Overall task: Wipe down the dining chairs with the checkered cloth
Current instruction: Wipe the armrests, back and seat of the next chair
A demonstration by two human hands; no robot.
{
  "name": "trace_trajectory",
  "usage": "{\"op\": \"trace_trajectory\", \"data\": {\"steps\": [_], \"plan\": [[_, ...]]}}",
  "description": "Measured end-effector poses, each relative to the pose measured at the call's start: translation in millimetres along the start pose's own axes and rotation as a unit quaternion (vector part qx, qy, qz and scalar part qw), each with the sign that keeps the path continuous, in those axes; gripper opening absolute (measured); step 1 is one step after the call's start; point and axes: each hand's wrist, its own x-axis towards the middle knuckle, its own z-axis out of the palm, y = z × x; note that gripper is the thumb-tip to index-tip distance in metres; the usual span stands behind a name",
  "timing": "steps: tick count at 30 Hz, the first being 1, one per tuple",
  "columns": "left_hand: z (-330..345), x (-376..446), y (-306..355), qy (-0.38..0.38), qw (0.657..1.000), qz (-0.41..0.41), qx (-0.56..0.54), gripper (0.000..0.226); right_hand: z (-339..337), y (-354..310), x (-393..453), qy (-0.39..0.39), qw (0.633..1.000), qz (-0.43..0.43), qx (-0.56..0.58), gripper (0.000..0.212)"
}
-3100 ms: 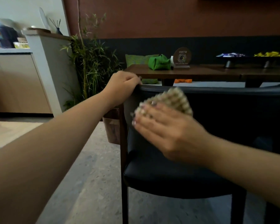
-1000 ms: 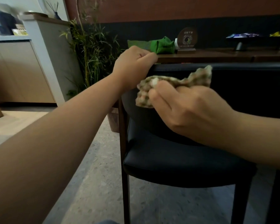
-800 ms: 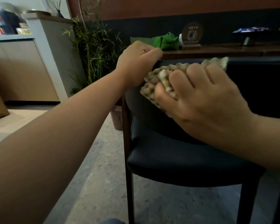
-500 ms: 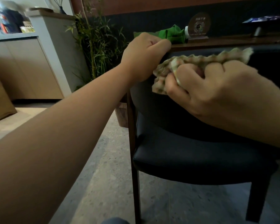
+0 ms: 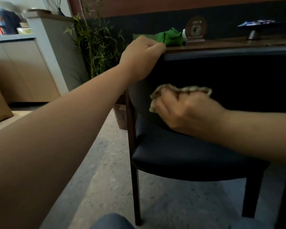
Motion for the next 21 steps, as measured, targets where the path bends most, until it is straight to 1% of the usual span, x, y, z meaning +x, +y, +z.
{"op": "trace_trajectory", "data": {"steps": [2, 3, 5, 6, 7, 8, 9, 10, 11, 12, 13, 15, 16, 19, 21], "plan": [[0, -2, 3, -0.004, 1.0, -0.002, 0.012, 0.037, 17, -25, -13, 0.025, 0.999, -0.007, -0.032, 0.018], [-1, -4, 4, -0.006, 1.0, -0.002, 0.014, 0.037, 28, -40, -18, 0.029, 0.998, -0.028, -0.037, 0.02], [-2, -5, 6, -0.004, 1.0, -0.006, 0.014, 0.034, 44, -62, -31, -0.012, 0.998, -0.062, -0.028, 0.026], [-2, -6, 8, -0.006, 1.0, -0.009, 0.011, 0.034, 47, -73, -39, -0.044, 0.997, -0.07, -0.004, 0.026], [-2, -5, 9, -0.009, 1.0, -0.009, 0.008, 0.034, 52, -82, -52, -0.076, 0.996, -0.05, 0.02, 0.021], [-2, -5, 9, -0.009, 1.0, -0.01, 0.01, 0.034, 58, -86, -64, -0.123, 0.988, -0.001, 0.089, 0.015], [-1, -5, 8, -0.005, 1.0, -0.009, 0.015, 0.036, 65, -86, -73, -0.165, 0.965, 0.066, 0.191, 0.011], [-2, -4, 6, -0.001, 1.0, -0.007, 0.023, 0.038, 68, -86, -82, -0.182, 0.944, 0.113, 0.251, 0.01], [-2, -4, 3, -0.002, 1.0, -0.005, 0.031, 0.04, 65, -86, -89, -0.177, 0.934, 0.132, 0.281, 0.006], [-2, -2, 0, -0.006, 0.999, -0.002, 0.035, 0.04, 57, -86, -95, -0.161, 0.923, 0.157, 0.312, 0.008], [-3, -1, -2, -0.009, 0.999, 0.003, 0.04, 0.039, 43, -87, -101, -0.133, 0.915, 0.179, 0.335, 0.017], [-3, 1, -3, -0.016, 0.999, 0.015, 0.05, 0.037, 6, -87, -109, -0.081, 0.878, 0.208, 0.424, 0.035], [-3, 2, -3, -0.027, 0.998, 0.017, 0.051, 0.037, -14, -82, -109, -0.034, 0.864, 0.23, 0.446, 0.038], [-10, 11, 2, -0.102, 0.993, -0.01, 0.05, 0.038, -45, -41, -108, 0.135, 0.825, 0.327, 0.44, 0.03], [-11, 22, 18, -0.175, 0.981, -0.034, 0.075, 0.041, -52, -4, -106, 0.223, 0.805, 0.405, 0.371, 0.025]]}}
